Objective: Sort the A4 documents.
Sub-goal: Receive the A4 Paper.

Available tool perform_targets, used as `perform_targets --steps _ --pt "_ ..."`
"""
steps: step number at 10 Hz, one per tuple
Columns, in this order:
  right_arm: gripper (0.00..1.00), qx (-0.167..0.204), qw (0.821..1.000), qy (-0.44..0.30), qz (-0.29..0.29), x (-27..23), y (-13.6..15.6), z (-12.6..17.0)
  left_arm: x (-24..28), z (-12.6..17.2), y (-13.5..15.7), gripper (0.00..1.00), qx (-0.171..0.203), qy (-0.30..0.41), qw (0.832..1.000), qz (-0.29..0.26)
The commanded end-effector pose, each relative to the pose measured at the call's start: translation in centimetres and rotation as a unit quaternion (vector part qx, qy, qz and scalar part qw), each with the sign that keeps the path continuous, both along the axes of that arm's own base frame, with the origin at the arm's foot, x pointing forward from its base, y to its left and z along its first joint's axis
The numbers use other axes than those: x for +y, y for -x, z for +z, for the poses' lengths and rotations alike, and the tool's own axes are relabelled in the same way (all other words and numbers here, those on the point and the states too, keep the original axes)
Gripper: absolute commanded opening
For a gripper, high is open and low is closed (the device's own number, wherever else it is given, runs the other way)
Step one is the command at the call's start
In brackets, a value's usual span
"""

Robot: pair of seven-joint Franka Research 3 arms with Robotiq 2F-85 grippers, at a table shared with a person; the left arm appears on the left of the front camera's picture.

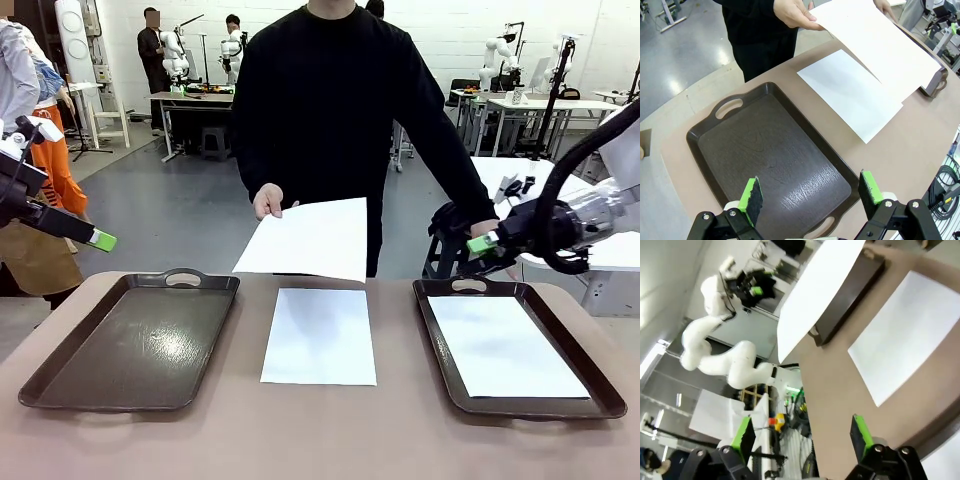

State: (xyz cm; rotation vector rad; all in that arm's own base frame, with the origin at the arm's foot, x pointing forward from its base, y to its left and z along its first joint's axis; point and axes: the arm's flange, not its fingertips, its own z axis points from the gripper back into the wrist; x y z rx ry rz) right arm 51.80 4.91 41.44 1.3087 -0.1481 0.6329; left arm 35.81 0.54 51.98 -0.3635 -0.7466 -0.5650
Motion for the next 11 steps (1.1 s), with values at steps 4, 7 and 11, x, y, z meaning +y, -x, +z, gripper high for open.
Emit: perform_targets --steps 4,7,11 --pt "1.0 0.079 0.994 -0.042 -0.06 4.8 -4.1 -2.1 0.1 -0.1 -0.1 1.0 -0.001 0.006 1.0 -0.003" --pt "1.0 0.116 0.988 -0.067 -0.077 8.4 -5.6 -4.1 0.1 -0.1 -0.1 1.0 -0.001 0.006 1.0 -0.003" --pt "1.0 0.142 0.98 -0.096 -0.099 11.2 -7.3 -4.8 0.1 -0.1 -0.1 1.0 -0.001 0.006 1.0 -0.003"
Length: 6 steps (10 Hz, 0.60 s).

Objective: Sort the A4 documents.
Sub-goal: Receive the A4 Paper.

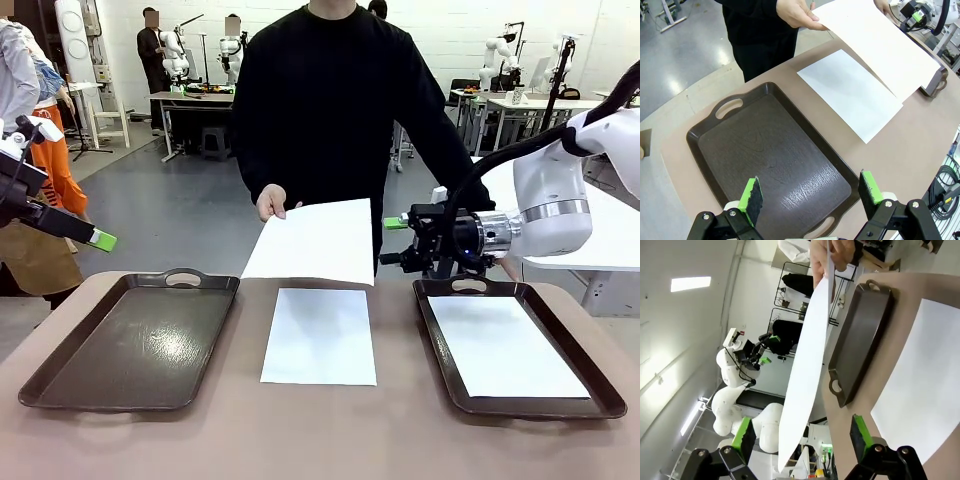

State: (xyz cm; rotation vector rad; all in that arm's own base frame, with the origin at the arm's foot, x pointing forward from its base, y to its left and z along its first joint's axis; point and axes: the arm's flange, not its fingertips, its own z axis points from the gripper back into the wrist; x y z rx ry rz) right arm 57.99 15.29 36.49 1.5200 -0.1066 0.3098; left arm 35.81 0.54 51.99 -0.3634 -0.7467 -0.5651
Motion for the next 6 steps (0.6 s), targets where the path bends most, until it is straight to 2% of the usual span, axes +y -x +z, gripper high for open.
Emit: perform_targets --steps 1,6 --pt "1.0 0.022 1.0 -0.007 -0.016 1.5 -1.3 0.0 0.1 -0.2 -0.1 1.0 -0.001 0.006 1.0 -0.003" --pt "1.0 0.033 0.999 -0.016 -0.015 4.3 -2.3 -0.2 0.1 -0.2 -0.1 1.0 -0.001 0.006 1.0 -0.003"
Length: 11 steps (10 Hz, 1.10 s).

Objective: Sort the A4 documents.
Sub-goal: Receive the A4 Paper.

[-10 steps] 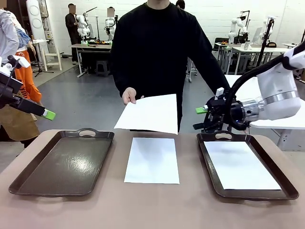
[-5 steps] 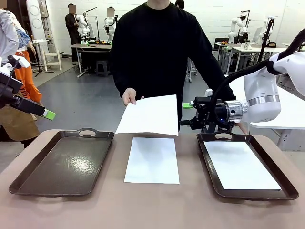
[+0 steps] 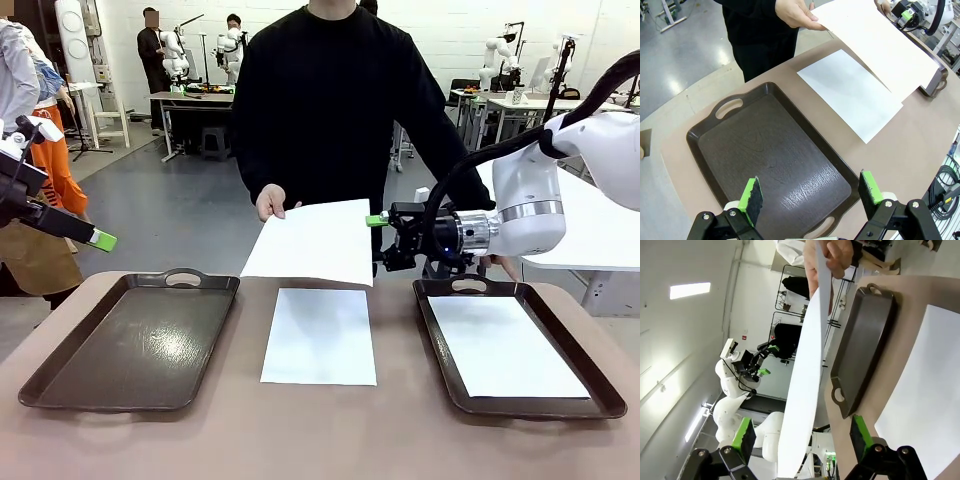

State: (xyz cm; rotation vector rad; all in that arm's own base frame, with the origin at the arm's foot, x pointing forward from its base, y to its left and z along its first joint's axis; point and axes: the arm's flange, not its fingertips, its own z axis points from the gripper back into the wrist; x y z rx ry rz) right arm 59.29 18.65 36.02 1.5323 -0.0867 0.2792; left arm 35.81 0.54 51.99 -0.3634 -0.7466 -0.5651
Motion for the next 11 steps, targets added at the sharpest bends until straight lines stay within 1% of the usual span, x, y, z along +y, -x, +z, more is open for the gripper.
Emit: perform_targets --steps 1,4,6,7,8,9,10,11 --pt "1.0 0.019 1.0 -0.019 -0.014 1.3 -1.2 0.2 0.2 -0.2 -0.1 1.0 -0.001 0.006 1.0 -0.003" --pt "1.0 0.031 0.999 -0.027 -0.009 2.7 -1.1 0.1 0.2 -0.2 -0.1 1.0 -0.001 0.006 1.0 -0.003" --pt "1.0 0.028 0.999 -0.023 -0.007 3.3 -0.9 -0.1 0.2 -0.2 -0.1 1.0 -0.001 0.006 1.0 -0.003" --pt "0.97 0.024 0.999 -0.021 -0.004 3.6 -0.7 -0.3 0.2 -0.2 -0.1 1.0 -0.001 0.006 1.0 -0.003" --pt "0.83 0.023 1.0 -0.018 -0.001 3.8 -0.6 -0.5 0.2 -0.2 -0.1 1.0 -0.001 0.006 1.0 -0.003" --pt "0.83 0.025 1.0 -0.016 -0.001 3.8 -0.6 -0.8 0.2 -0.2 -0.1 1.0 -0.001 0.006 1.0 -0.003" --pt "0.66 0.027 1.0 -0.016 -0.003 3.8 -0.5 -0.8 0.2 -0.2 -0.1 1.0 -0.001 0.006 1.0 -0.003" --pt "0.76 0.025 1.0 -0.016 -0.005 3.8 -0.5 -0.9 0.2 -0.2 -0.1 1.0 -0.001 0.006 1.0 -0.003"
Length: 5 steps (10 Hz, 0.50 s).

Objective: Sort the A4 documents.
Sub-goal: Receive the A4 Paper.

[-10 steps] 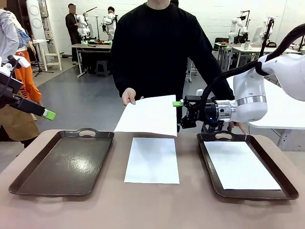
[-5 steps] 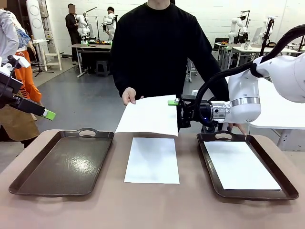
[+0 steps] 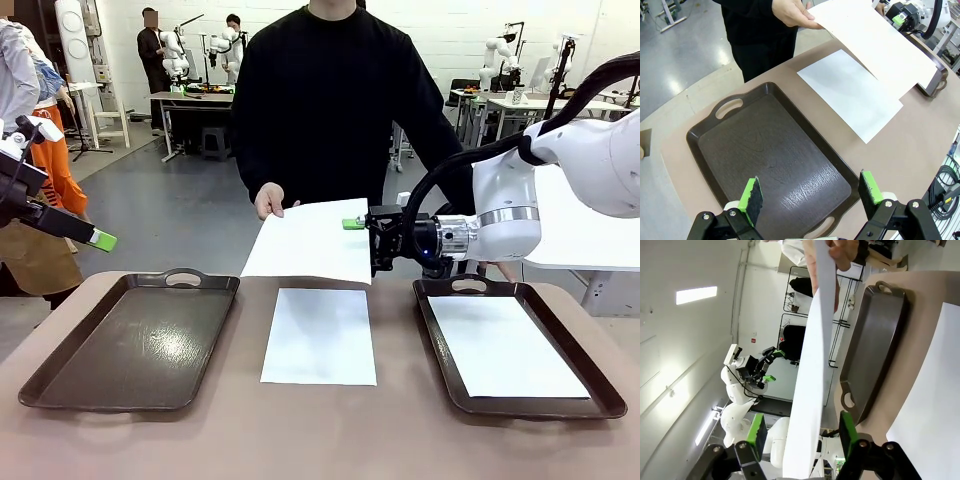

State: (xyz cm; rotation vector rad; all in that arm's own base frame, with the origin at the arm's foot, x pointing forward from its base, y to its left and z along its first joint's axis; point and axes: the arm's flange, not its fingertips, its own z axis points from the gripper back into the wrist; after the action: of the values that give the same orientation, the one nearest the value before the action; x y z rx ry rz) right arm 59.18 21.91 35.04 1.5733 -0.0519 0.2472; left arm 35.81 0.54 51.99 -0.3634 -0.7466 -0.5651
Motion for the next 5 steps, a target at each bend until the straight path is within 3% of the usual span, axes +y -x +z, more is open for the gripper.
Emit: perform_targets --steps 1,2,3,4,5 --pt "0.48 0.003 1.0 0.0 -0.009 0.6 -0.69 0.02 0.15 -0.15 -0.11 1.0 -0.001 0.006 1.0 -0.003" --pt "0.63 0.004 1.0 -0.001 -0.011 0.5 -0.71 -0.11 0.15 -0.15 -0.11 1.0 -0.001 0.006 1.0 -0.003" --pt "0.31 0.006 1.0 -0.002 -0.011 0.38 -0.76 -0.14 0.15 -0.15 -0.11 1.0 -0.001 0.006 1.0 -0.003" --pt "0.46 0.007 1.0 -0.004 -0.012 0.29 -0.79 -0.11 0.15 -0.15 -0.11 1.0 -0.001 0.006 1.0 -0.003" --pt "0.14 0.007 1.0 -0.004 -0.012 0.18 -0.84 -0.05 0.15 -0.15 -0.11 1.0 -0.001 0.006 1.0 -0.003"
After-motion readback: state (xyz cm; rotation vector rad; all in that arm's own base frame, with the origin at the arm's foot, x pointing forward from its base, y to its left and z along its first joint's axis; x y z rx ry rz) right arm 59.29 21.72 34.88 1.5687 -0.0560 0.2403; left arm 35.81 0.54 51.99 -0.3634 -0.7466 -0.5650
